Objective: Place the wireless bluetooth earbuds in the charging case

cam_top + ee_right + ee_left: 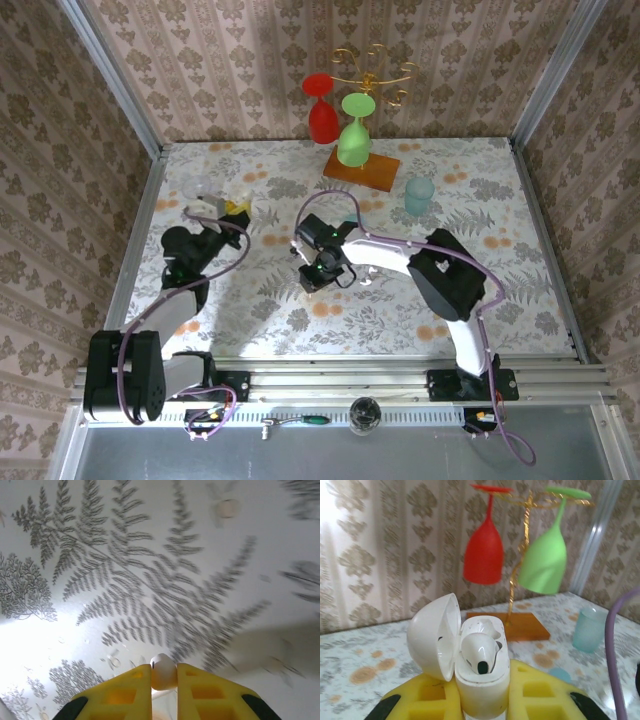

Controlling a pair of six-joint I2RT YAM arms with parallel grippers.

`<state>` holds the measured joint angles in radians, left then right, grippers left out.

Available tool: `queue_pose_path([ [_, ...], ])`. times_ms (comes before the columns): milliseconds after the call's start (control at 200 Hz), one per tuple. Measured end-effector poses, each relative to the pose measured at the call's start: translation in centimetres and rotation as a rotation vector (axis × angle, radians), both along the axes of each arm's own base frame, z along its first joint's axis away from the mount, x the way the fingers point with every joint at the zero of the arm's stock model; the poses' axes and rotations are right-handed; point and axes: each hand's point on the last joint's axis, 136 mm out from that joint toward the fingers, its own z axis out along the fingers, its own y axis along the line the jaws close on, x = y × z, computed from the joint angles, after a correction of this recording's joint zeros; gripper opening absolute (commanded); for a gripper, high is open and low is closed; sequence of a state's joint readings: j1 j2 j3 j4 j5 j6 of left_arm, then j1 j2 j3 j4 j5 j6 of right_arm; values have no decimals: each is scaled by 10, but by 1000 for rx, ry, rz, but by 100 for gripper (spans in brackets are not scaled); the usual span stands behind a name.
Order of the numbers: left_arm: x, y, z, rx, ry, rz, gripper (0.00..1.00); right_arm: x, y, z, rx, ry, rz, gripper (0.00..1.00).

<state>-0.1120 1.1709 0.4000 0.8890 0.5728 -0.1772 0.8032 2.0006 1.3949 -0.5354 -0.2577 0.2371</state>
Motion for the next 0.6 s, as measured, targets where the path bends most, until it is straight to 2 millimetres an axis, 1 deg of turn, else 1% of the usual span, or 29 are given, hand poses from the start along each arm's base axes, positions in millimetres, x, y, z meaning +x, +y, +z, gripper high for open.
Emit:
queue_pose_path([
  [70, -5, -15, -11, 35, 23, -53, 0, 9, -14, 14, 8, -73, -37, 18],
  [140, -11, -30, -21, 65, 42, -111, 0, 17, -27, 34, 26, -163, -72, 18],
  [260, -27, -54, -33, 107, 58, -227, 0, 32, -48, 77, 73, -339, -123, 17],
  [360, -42, -72, -39, 134, 62, -326, 0, 39, -60, 116, 143, -468, -146, 16],
  [490, -61, -91, -43, 158, 63, -445, 0, 40, -69, 165, 238, -602, -149, 17],
  [595, -74, -103, -44, 173, 71, -529, 0, 36, -69, 202, 318, -692, -121, 17],
])
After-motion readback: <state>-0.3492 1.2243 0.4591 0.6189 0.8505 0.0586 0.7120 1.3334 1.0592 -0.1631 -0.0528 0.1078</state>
